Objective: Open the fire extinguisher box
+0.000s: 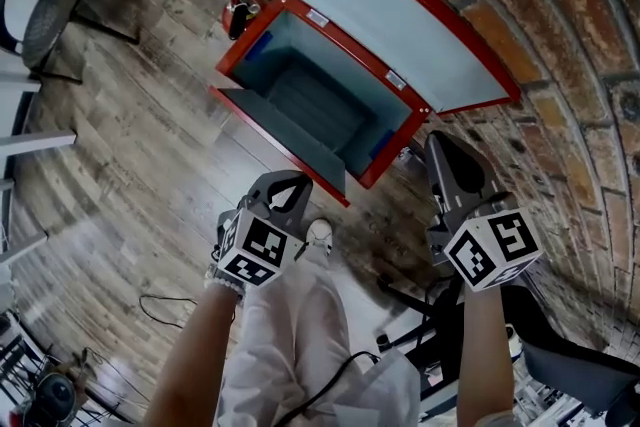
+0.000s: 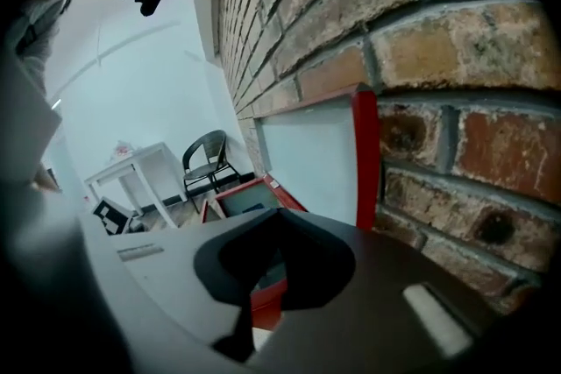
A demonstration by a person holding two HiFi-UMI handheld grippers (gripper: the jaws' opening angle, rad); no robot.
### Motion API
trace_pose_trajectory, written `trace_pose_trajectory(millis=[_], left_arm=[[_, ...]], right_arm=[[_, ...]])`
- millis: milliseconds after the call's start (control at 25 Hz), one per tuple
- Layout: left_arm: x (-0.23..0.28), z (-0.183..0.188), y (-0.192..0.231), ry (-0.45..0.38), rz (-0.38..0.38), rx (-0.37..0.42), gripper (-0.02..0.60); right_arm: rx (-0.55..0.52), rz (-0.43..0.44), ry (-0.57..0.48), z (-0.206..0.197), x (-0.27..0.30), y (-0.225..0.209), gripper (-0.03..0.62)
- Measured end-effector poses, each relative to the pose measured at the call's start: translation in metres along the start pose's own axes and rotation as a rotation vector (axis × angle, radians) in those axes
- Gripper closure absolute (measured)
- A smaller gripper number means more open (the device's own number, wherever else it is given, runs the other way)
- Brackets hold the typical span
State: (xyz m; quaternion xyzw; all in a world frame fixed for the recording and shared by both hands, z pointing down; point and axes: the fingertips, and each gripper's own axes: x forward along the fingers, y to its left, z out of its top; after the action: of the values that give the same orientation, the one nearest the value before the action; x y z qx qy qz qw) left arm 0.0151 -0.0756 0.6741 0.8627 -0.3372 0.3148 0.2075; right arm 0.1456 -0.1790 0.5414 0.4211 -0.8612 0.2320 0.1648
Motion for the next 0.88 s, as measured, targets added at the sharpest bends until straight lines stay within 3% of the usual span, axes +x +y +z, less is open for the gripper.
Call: trace_pose_trajectory(millis=[440,640,880], left_arm=[[-0.014,-0.029,-0.006,0.023,-0.018,-0.007,0.584],[-0.021,-0.047,-0.010,0.053,-0.031,0.003,0.583],[-0.027,-0.068,-0.013,0.074,-0.045,0.002,0.584]], right_arm=[[0.020,0.233,0.190,-0.062,0.033,0.075,0.585],[0.037,0.332,0.283,-0.095,0.041,0.114,0.527],[0.027,0.429,0.402,-0.137,0.042,0.149,0.503]])
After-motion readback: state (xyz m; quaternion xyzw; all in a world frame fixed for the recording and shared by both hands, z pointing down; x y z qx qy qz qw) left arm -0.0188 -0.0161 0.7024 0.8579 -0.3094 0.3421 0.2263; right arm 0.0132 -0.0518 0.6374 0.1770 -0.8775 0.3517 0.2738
